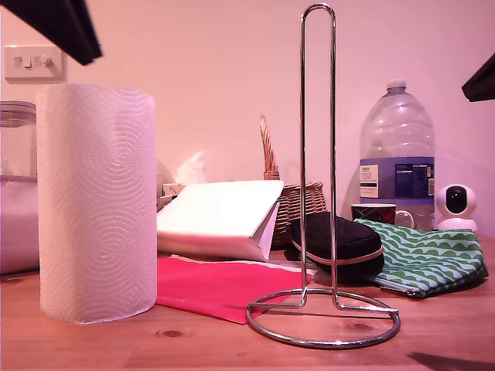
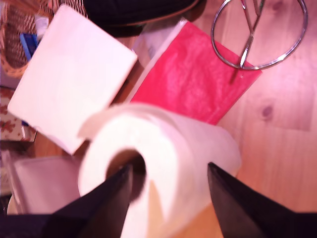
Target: Insert the paper towel roll into the metallic stand.
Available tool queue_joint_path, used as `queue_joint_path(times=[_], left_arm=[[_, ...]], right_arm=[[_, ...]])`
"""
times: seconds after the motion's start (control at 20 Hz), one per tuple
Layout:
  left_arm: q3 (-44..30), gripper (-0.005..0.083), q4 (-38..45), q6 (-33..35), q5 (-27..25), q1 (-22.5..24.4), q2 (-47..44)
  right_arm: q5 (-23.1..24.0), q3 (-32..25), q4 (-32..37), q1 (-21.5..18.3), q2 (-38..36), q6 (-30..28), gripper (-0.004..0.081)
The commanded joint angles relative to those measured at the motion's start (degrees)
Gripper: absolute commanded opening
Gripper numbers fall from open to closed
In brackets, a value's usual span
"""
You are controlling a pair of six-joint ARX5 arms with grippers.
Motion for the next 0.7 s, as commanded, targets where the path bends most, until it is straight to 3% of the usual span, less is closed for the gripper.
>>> queue_joint_path(times=[0.0, 0.4, 0.65], left_arm=[[0.72, 0.0468, 0.07, 0.15, -1.07, -0.17, 2.78], [2.84, 0.0486, -3.15, -1.40, -5.14, -0.85, 9.75], [10.64, 0.0485, -3.37, -1.55, -8.57, -1.64, 8.98]], right_arm=[[-0.35, -0.09, 0.28, 0.46, 0.31, -0.02, -0.0012], [-0.35, -0.09, 0.26, 1.29, 0.31, -0.02, -0.0012], [-0.31, -0.09, 0.28, 2.19, 0.31, -0.07, -0.0012]])
